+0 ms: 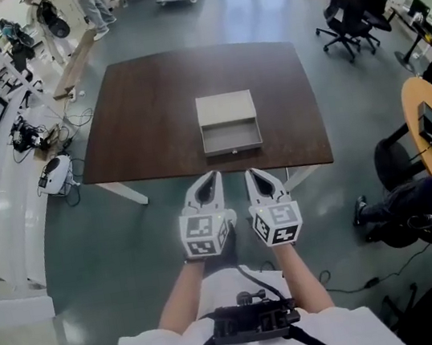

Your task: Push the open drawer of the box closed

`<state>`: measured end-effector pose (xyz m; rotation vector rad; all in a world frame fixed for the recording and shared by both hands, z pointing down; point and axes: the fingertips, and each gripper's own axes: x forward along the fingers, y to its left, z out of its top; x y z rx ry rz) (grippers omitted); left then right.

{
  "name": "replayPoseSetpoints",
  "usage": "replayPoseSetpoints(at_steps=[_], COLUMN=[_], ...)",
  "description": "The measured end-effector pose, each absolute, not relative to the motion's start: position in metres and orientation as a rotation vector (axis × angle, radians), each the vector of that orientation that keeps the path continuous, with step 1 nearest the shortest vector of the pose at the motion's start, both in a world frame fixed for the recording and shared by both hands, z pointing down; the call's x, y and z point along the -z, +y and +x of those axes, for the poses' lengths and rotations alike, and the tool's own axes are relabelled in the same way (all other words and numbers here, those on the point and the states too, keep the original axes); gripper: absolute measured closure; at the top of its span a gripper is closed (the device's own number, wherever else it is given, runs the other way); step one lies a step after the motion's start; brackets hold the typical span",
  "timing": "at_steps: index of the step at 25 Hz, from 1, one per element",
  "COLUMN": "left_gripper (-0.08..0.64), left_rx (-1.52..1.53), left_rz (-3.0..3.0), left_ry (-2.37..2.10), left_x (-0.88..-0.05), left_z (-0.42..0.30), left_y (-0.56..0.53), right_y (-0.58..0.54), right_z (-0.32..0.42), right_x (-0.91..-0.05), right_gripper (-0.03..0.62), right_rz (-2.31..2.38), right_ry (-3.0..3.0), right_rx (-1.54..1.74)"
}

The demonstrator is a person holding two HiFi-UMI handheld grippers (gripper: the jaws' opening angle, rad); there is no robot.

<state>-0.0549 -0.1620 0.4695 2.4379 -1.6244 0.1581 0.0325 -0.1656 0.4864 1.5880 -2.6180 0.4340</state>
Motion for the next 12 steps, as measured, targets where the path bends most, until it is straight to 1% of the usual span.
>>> replayPoseSetpoints(at_steps=[6, 12], left_gripper=[0.552, 0.552], left_rx=[-0.221, -0.343], left_rz=[2.375, 2.319], left_ry=[-1.569, -1.518], left_x=[-0.515, -0.566], left_z=[-0.060, -0.064], left_y=[-0.216, -0.254], right_y=[-0.212, -0.239], right_z=[0.046, 0.041], right_x=[-0.543, -0.597], right_gripper=[0.586, 0.586], right_rz=[1.623, 1.601], right_ry=[-2.497, -2.374], right_rx=[-0.567, -0.736])
